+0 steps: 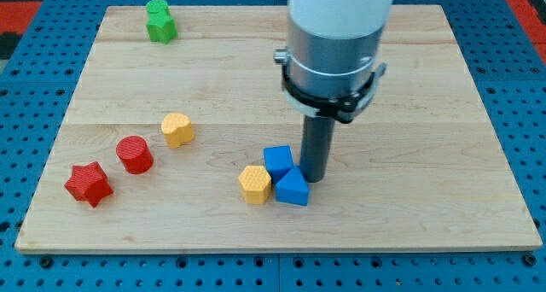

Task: Move the blue cube away from the blue triangle

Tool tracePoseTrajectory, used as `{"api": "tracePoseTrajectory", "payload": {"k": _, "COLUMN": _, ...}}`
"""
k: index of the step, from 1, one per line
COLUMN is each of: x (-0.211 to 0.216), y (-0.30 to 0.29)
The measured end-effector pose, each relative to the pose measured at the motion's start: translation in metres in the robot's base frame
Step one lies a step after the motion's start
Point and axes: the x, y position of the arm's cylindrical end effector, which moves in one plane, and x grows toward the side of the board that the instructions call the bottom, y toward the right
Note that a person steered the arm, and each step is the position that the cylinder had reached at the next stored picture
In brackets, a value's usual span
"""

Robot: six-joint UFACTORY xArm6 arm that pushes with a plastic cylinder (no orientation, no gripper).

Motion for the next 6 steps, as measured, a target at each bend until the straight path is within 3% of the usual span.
{"api": "tracePoseTrajectory", "payload": {"k": 3, "x": -0.019, "y": 0.018}}
{"api": "tracePoseTrajectory", "payload": {"k": 6, "x": -0.022, "y": -0.027}}
